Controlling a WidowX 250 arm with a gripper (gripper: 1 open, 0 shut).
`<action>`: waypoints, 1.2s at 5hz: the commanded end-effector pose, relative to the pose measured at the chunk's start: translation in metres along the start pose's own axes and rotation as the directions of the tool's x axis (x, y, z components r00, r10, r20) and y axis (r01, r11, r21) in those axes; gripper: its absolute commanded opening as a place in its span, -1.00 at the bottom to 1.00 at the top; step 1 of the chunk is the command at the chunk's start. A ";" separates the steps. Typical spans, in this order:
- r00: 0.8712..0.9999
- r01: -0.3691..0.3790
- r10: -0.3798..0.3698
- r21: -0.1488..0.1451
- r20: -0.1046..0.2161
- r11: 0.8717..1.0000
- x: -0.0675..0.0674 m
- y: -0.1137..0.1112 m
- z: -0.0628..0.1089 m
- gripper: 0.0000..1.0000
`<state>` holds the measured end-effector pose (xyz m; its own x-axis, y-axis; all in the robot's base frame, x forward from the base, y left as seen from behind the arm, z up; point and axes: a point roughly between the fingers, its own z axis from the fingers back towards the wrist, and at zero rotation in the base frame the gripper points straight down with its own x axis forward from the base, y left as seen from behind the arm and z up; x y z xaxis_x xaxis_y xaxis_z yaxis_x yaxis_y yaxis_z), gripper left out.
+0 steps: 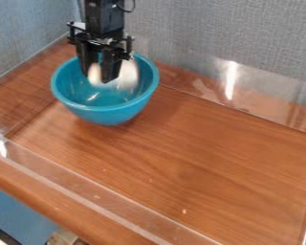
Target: Put the mushroom in the blue bowl
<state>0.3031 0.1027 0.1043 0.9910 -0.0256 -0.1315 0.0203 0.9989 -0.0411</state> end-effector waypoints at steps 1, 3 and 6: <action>0.998 -0.017 0.016 0.018 0.053 1.000 0.001 0.007 0.017 1.00; 0.998 -0.019 0.018 0.016 0.057 1.000 0.000 0.005 0.016 1.00; 0.998 -0.021 0.020 0.015 0.064 1.000 -0.001 0.001 0.015 1.00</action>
<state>0.3017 0.1043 0.1006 0.9919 -0.0028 -0.1272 -0.0028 0.9990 -0.0440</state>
